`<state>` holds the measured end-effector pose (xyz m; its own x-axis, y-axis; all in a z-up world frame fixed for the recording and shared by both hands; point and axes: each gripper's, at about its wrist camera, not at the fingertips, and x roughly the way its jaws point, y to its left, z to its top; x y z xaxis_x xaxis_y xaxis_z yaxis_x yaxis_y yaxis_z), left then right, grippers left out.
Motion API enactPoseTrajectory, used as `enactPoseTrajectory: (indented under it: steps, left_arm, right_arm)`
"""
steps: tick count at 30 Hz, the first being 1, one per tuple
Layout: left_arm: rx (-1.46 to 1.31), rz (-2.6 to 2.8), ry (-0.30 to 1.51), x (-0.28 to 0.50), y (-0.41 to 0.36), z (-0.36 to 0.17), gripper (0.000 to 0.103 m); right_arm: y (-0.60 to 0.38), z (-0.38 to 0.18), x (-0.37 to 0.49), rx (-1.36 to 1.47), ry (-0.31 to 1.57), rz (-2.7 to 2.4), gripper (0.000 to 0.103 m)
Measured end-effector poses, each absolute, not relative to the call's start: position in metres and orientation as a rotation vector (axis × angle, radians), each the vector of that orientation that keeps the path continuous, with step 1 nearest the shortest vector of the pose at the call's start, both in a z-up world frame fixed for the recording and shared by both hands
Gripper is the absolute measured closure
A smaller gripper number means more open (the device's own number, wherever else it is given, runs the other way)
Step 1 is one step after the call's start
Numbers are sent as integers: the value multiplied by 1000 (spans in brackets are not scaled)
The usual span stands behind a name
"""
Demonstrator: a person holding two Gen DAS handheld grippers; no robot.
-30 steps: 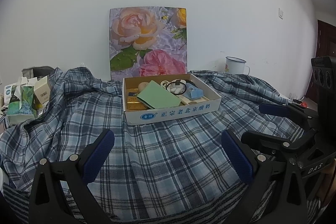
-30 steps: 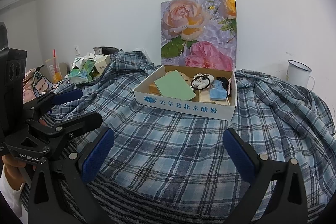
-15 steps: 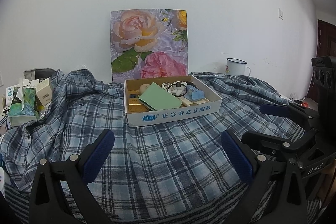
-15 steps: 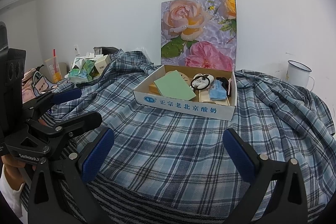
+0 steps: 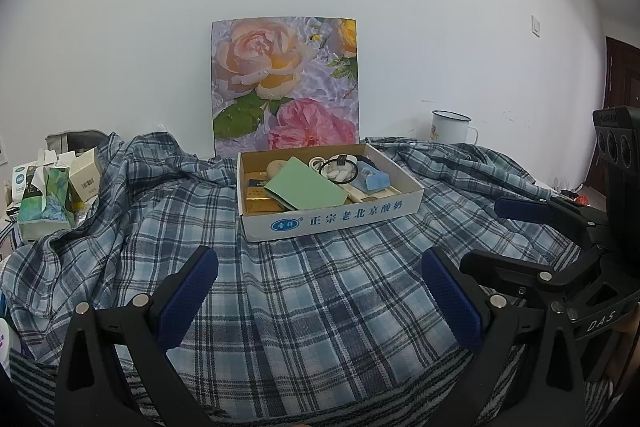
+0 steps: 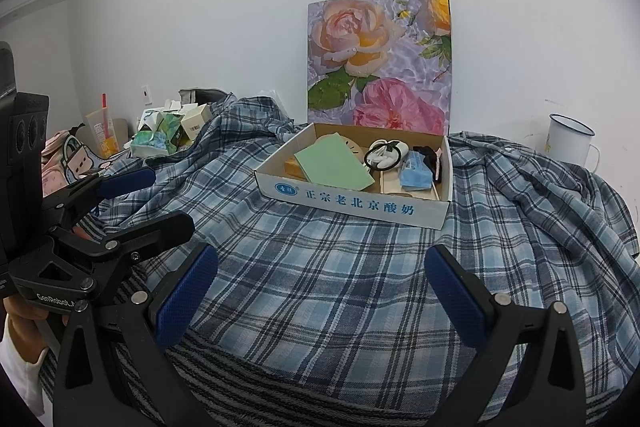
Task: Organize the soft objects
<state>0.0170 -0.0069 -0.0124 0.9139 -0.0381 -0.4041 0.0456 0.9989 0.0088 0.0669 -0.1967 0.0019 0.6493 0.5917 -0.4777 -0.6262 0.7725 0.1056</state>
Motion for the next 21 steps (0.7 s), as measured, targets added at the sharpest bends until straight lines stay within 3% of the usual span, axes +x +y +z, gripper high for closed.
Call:
enactPoseTrajectory:
  steps: [21]
  left_arm:
    - [17, -44, 419, 17, -5, -12, 0]
  right_arm:
    - [-196, 3, 69, -76, 528, 694, 0]
